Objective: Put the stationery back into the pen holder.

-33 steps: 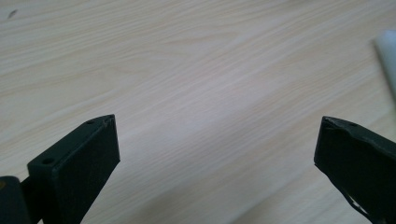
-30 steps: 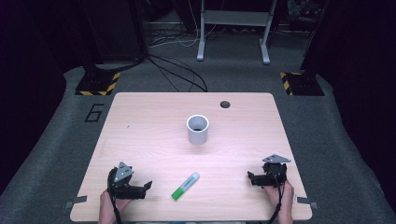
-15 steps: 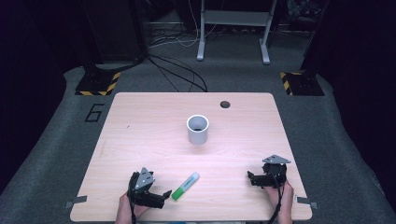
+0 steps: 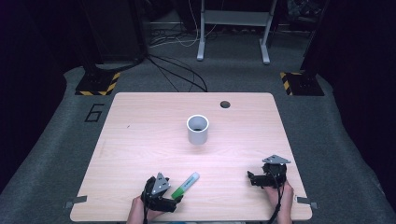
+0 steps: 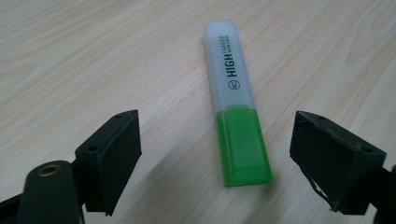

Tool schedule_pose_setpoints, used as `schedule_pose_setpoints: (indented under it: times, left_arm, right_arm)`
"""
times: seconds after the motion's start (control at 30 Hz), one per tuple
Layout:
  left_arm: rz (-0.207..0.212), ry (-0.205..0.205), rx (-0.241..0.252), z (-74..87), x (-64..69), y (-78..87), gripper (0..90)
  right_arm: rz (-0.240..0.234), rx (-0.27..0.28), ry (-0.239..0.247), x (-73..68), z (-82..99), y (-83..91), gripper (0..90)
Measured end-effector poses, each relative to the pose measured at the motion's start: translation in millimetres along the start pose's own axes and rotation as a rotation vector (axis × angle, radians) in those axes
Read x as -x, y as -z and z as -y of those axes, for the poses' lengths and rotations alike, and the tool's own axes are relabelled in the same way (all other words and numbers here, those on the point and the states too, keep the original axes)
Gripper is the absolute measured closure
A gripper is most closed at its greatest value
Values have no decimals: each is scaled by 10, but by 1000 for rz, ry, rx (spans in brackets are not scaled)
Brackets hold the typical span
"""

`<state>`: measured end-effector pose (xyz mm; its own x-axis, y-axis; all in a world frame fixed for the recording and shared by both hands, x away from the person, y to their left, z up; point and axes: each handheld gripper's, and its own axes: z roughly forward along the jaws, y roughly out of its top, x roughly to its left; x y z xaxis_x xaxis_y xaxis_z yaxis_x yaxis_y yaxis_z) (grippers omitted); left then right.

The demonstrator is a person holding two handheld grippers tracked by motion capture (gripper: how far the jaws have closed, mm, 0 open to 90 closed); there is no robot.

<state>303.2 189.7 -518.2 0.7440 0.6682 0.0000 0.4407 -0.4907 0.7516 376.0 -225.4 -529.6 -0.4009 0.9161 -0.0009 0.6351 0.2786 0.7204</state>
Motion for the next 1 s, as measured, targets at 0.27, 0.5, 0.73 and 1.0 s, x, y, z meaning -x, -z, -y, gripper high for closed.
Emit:
schedule_pose_setpoints:
  times: [0.27, 0.5, 0.73, 1.0]
  left_arm:
    - [-4, -36, -14, -13, 58, -45, 361]
    - [-4, -45, -16, -5, 59, -55, 499]
    - [20, -68, -29, -15, 77, -74, 580]
    - [30, -66, -27, -11, 76, -73, 624]
  right_arm:
    - [0, 0, 0, 0, 0, 0, 0]
    - [2, 0, -2, -2, 0, -1, 0]
    - [2, 0, -1, -2, 0, -1, 0]
    - [3, 0, -2, -2, 0, -1, 0]
